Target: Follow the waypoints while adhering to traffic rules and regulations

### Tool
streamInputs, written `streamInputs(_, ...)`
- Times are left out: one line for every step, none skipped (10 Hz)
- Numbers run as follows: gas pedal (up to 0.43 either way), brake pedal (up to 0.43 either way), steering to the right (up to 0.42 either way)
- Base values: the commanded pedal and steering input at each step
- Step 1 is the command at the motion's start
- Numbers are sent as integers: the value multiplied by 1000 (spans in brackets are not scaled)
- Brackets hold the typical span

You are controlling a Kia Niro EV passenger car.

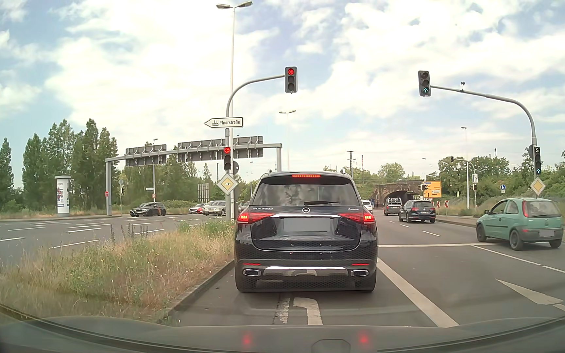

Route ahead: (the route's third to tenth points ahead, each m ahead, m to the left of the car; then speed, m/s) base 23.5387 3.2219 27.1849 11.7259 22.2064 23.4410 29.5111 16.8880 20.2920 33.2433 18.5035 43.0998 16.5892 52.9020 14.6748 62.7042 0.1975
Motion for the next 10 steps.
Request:
streamInputs(0,293,9)
streamInputs(0,299,8)
streamInputs(0,299,6)
streamInputs(0,293,6)
streamInputs(0,299,6)
streamInputs(0,299,4)
streamInputs(0,293,1)
streamInputs(0,293,-4)
streamInputs(0,299,-5)
streamInputs(0,299,-6)
